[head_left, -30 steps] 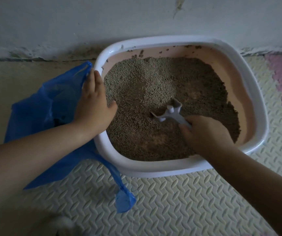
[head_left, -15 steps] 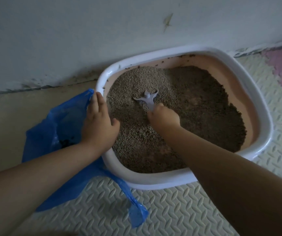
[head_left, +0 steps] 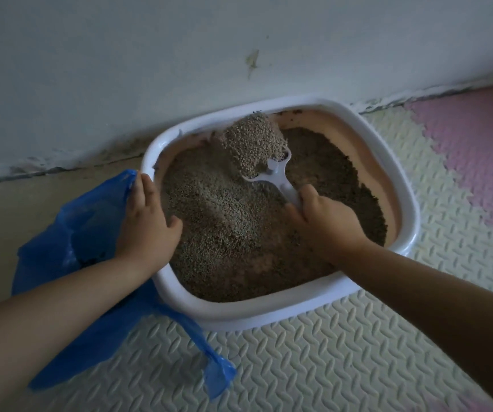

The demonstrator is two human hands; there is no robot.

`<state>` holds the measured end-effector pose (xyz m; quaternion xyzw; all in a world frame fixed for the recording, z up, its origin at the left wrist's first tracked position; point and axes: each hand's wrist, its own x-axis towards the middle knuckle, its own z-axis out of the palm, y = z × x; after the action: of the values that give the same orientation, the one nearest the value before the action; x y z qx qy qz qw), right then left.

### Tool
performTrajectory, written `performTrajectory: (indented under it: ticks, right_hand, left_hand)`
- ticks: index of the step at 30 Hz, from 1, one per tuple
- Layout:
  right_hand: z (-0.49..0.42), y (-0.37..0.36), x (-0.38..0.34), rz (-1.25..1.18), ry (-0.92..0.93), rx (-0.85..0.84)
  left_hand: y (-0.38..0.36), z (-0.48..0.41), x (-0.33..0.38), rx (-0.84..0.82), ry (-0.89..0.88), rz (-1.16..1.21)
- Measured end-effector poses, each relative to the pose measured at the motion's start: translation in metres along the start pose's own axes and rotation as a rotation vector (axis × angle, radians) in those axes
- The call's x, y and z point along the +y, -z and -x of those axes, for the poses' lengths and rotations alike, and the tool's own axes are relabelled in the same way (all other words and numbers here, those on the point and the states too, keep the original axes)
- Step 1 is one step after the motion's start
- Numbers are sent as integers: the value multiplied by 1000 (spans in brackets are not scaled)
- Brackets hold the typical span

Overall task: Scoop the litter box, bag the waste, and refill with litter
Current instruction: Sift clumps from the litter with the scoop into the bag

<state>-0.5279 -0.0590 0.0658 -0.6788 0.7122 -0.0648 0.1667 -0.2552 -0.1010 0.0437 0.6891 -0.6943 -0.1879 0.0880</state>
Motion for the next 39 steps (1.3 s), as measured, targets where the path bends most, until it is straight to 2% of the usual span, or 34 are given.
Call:
performTrajectory:
  ticks: [2, 8, 12, 20, 26, 35, 39]
  right_hand:
    - [17, 9, 12, 25, -4, 17]
    - [58, 19, 41, -124, -145, 50]
    - [67, 28, 60, -109, -257, 77]
    - [57, 41, 64, -33, -182, 50]
    - [57, 44, 54, -103, -97, -14]
    - [58, 45, 63, -27, -148, 47]
    - [55, 47, 66, -71, -153, 73]
  left_hand:
    - [0, -1, 0, 8, 1, -31]
    - [0, -1, 0, 2, 8, -33]
    - [0, -1, -1, -6, 6, -19]
    - [1, -1, -2, -17, 1, -8]
    - [0, -2, -6, -19, -4, -14]
    - [-4, -4, -9, -5, -17, -23]
    - [-4, -5, -10, 1, -15, -27]
